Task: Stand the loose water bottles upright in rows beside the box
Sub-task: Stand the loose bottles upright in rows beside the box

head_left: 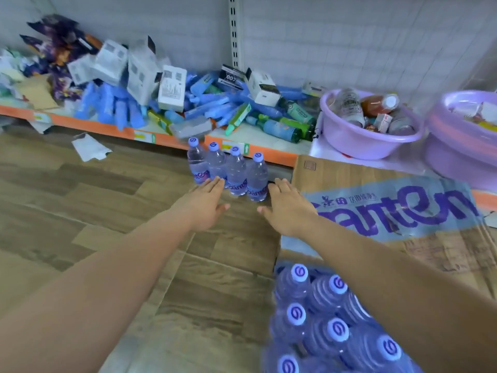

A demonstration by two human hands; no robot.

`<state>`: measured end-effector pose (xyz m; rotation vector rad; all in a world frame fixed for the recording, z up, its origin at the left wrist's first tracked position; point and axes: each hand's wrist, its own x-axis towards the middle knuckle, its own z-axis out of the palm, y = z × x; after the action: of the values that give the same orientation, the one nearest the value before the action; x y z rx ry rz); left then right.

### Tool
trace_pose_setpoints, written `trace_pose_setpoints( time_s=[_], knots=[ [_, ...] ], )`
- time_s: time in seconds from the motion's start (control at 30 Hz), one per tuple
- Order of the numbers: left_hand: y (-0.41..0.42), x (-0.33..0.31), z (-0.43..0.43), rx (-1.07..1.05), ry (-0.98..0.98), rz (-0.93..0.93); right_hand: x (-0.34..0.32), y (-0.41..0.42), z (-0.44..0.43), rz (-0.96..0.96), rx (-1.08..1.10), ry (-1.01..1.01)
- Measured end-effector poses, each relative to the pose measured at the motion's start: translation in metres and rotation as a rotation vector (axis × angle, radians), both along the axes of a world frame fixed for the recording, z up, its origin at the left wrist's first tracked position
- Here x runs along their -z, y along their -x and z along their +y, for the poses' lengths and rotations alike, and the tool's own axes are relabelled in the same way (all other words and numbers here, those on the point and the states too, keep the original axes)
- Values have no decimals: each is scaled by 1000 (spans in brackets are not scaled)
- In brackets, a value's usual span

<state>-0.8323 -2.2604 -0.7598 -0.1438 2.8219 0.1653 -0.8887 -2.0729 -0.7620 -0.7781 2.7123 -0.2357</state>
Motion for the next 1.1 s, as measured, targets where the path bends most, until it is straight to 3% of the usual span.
trace_pose_setpoints(
  time_s=[0.27, 0.57, 0.77, 0.93, 1.1],
  knots=[
    [121, 57, -86, 140, -24, 157, 45, 95, -79, 6, 109, -53],
    [205, 81, -92, 197, -106, 239, 73, 149, -102, 81, 201, -22],
    [215, 97, -90, 243, 85, 287, 85, 162, -115, 141, 255, -11],
    [205, 101, -77, 245, 26, 322, 90, 158, -121, 181, 293, -16],
    [186, 101, -62, 237, 173, 320, 89, 136, -119, 119, 339, 55]
  ],
)
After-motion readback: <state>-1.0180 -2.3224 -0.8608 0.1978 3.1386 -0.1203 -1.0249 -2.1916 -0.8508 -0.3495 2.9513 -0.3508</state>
